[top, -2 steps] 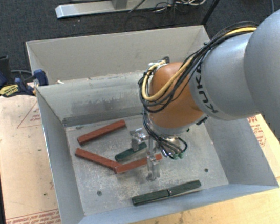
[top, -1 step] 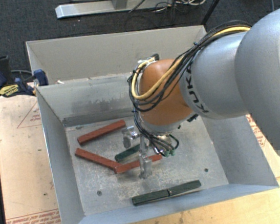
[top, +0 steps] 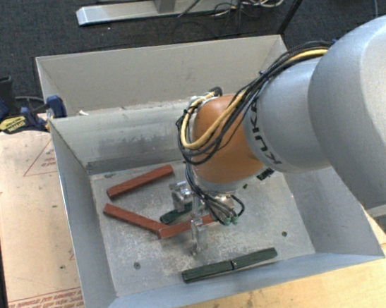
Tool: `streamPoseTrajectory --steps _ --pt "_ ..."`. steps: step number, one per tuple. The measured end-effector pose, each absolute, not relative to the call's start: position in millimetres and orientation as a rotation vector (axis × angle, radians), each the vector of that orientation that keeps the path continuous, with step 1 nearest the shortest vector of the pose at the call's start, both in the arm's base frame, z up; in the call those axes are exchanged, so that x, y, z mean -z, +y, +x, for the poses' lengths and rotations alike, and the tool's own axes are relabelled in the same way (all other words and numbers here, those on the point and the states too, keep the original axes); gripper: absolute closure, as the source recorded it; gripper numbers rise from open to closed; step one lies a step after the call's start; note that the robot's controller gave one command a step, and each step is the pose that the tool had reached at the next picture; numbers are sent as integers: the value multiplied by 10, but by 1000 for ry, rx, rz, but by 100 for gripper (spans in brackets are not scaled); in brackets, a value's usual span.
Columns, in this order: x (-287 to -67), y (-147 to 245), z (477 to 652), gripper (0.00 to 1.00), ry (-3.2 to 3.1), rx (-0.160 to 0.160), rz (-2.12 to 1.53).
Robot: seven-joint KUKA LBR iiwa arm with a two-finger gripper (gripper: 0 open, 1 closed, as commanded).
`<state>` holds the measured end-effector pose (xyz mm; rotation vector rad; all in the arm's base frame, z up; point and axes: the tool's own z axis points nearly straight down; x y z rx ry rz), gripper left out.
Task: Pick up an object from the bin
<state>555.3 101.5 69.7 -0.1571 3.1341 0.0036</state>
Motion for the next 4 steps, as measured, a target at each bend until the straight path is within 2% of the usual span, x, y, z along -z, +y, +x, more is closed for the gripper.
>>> streamPoseTrajectory --steps 1,2,3,4 --pt "-704 1021 5563 0 3134 -3 -158" --pt "-727 1021 5578 100 3131 -3 -158" --pt "-959 1023 5590 100 3133 -3 -158" --pt "-1742 1028 5608 100 3128 -3 -159"
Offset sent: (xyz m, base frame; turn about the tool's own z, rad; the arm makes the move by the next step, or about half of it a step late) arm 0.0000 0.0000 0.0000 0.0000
